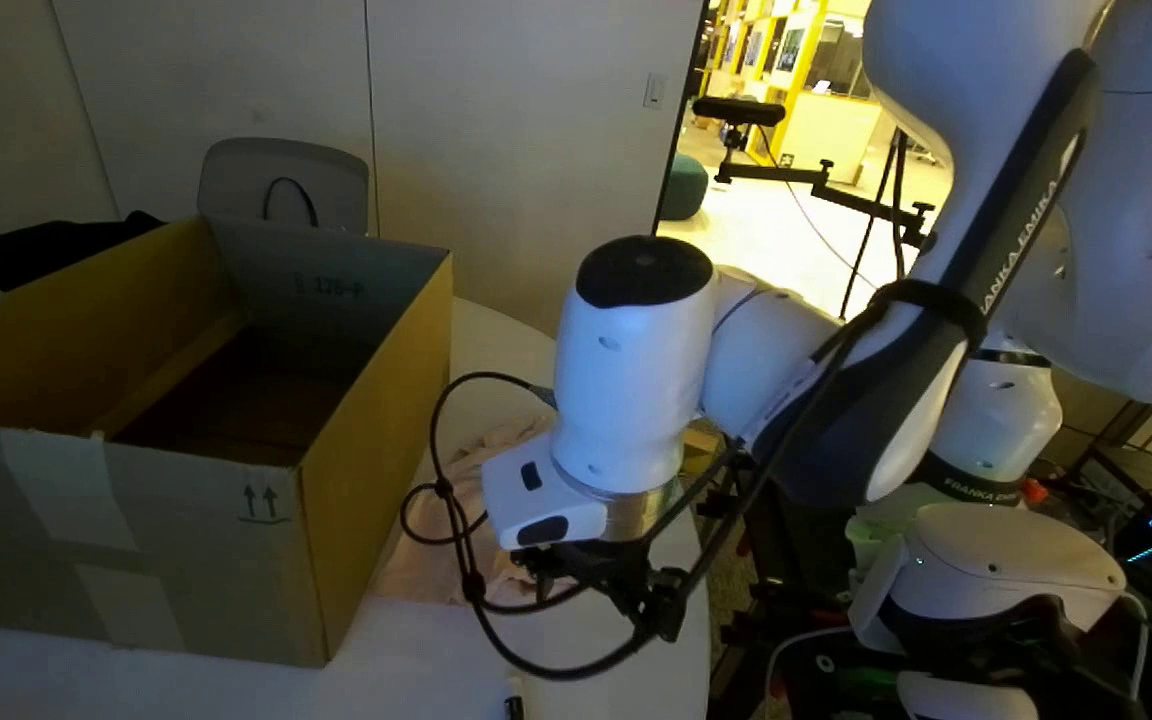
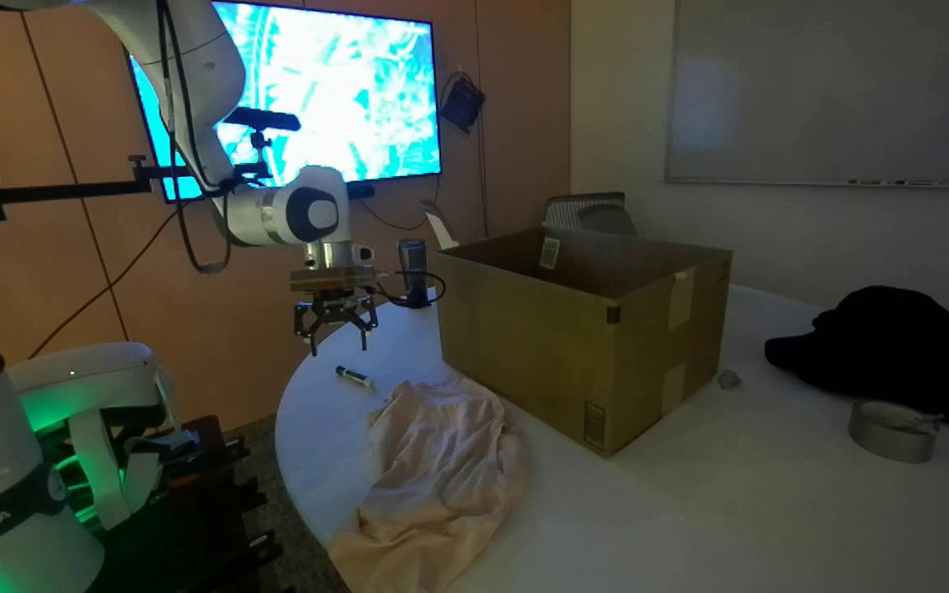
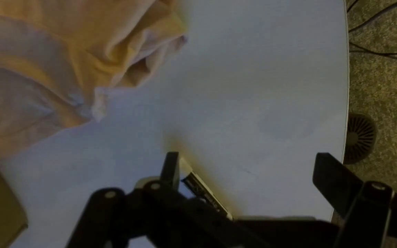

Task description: Put the marker in the shirt, fold the shirt then put it in the box

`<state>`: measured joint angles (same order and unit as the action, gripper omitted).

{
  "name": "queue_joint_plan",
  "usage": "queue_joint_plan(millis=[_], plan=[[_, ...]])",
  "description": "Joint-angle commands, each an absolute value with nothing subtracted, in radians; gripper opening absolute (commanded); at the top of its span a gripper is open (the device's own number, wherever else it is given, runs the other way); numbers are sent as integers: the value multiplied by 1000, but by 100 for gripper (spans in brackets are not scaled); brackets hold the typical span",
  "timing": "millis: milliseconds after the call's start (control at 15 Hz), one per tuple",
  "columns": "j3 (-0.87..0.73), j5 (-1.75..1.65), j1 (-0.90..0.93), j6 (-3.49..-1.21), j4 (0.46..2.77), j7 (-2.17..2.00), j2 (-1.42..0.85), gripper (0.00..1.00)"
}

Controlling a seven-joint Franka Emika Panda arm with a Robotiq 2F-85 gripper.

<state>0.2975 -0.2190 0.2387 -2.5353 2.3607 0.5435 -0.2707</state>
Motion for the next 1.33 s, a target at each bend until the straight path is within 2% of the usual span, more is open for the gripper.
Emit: queue_joint_plan(millis=[0, 467, 1267], plan=[[328, -267, 259, -2607, 2345, 565, -309, 100], [385, -266, 268, -2658, 2284, 626, -410, 100], [371, -298, 284, -2670, 2165, 681, -558, 100]])
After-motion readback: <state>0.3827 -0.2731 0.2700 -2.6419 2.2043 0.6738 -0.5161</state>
